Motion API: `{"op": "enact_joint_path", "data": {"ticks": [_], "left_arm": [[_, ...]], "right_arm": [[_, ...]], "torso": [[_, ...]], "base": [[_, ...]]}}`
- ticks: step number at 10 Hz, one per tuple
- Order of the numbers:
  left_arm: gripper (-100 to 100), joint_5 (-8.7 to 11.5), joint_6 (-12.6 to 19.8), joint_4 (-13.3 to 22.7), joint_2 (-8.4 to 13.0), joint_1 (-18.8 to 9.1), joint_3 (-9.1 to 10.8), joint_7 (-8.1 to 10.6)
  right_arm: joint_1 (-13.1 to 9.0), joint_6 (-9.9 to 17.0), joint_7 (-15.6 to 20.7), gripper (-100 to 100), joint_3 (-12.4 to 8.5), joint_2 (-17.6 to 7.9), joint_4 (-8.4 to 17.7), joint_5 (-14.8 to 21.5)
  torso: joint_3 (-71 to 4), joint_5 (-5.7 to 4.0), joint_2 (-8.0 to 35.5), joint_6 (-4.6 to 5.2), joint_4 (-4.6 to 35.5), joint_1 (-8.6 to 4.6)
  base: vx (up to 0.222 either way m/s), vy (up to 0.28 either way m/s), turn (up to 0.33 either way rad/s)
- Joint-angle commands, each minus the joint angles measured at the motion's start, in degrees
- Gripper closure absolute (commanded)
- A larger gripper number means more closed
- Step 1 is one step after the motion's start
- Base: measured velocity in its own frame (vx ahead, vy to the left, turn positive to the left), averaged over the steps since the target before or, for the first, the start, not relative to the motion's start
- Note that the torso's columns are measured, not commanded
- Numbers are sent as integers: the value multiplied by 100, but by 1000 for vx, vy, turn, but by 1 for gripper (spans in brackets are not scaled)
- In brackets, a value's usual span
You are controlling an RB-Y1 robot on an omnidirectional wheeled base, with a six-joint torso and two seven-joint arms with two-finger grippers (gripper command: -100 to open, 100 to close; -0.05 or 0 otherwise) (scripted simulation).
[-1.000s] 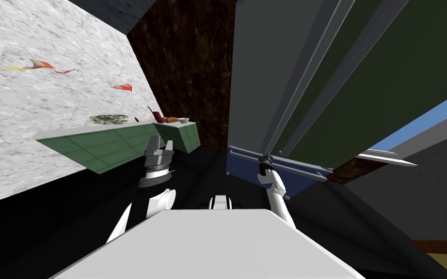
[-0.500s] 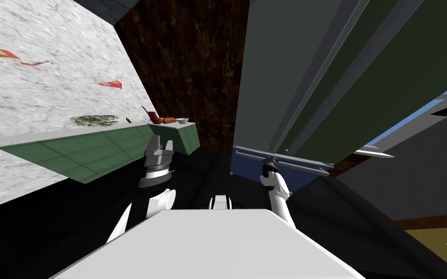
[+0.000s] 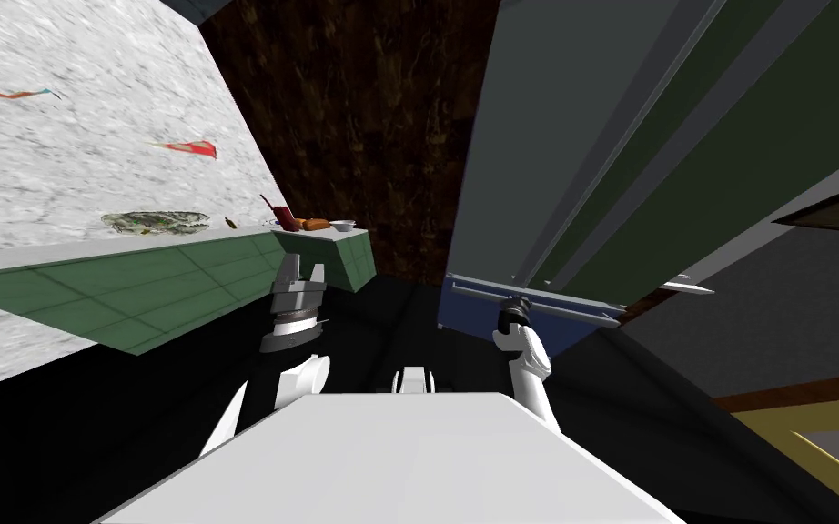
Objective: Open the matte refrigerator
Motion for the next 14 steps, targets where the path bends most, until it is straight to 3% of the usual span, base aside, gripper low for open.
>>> {"op": "enact_joint_path", "data": {"ticks": [1,6,14], "left_arm": [[0,0,0,0,1,0,1,0],[0,0,0,0,2,0,2,0],[0,0,0,0,1,0,1,0]], "right_arm": [[-48,-49,-46,-100,124,-229,98,-43],[-170,-157,-158,-100,470,-289,344,-194],[-388,-351,-360,-100,1093,-779,790,-466]], "torso": [[0,1,-1,1,-1,5],[-4,21,-5,-1,-2,73],[1,25,2,-1,0,89]], "base": [[-23,-145,80],[-6,-206,91],[-23,-213,102]]}}
